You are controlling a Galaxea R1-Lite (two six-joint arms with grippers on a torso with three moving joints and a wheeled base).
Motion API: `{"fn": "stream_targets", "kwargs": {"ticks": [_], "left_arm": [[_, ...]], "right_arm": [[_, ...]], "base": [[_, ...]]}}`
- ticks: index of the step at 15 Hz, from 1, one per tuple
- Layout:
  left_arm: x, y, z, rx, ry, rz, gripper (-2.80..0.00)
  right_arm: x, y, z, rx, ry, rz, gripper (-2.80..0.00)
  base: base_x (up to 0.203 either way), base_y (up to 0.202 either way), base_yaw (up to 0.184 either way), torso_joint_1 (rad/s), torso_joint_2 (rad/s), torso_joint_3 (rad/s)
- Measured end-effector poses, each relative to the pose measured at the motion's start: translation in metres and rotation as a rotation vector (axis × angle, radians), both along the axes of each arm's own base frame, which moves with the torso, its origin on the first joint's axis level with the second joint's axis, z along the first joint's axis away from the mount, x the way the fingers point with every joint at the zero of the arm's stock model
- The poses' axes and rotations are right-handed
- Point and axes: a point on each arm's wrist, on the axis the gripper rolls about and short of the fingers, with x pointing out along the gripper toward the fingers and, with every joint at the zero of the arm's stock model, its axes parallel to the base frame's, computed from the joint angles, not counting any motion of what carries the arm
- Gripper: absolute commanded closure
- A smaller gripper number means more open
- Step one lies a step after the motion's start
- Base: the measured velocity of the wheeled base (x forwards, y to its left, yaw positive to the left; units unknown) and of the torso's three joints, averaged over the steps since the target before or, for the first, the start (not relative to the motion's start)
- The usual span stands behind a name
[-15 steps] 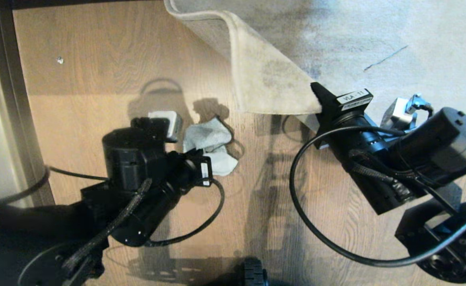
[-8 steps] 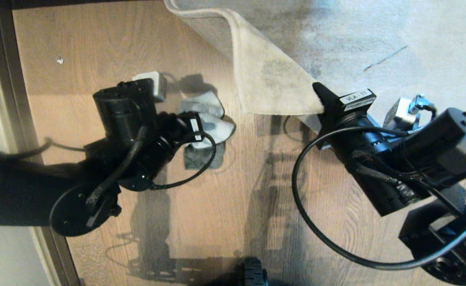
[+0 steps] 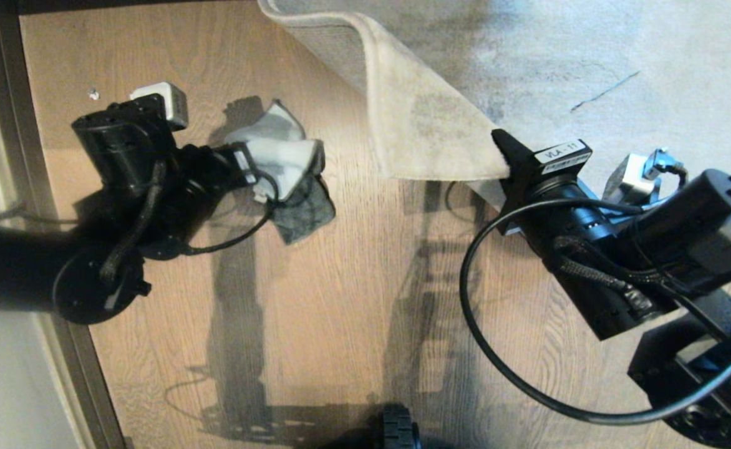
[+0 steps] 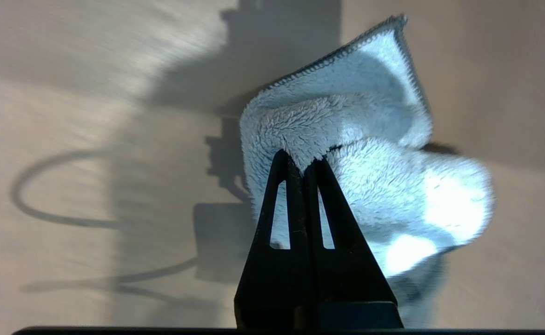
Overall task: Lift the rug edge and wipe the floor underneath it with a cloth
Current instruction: Wipe the floor under the carpet with a rag
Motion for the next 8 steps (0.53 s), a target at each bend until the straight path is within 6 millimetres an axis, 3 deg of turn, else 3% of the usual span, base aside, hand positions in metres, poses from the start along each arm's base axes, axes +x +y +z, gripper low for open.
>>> {"fn": "stream_targets", "kwargs": {"ticks": [5, 8], "left_arm": [[0.004, 0.062, 0.011, 0.003, -0.034, 0.102, 0.0], [-0.003, 0.088, 0.014, 0.009, -0.041, 0.135, 0.0]], "right_arm": [[0.0, 0.0, 0.0, 0.0, 0.0, 0.002, 0.0], [0.0, 0.0, 0.0, 0.001, -0.001, 0.003, 0.0]], "base": [[0.0, 0.0, 0.0, 0.0, 0.0, 0.0], [0.0, 0.0, 0.0, 0.0, 0.0, 0.0]]}}
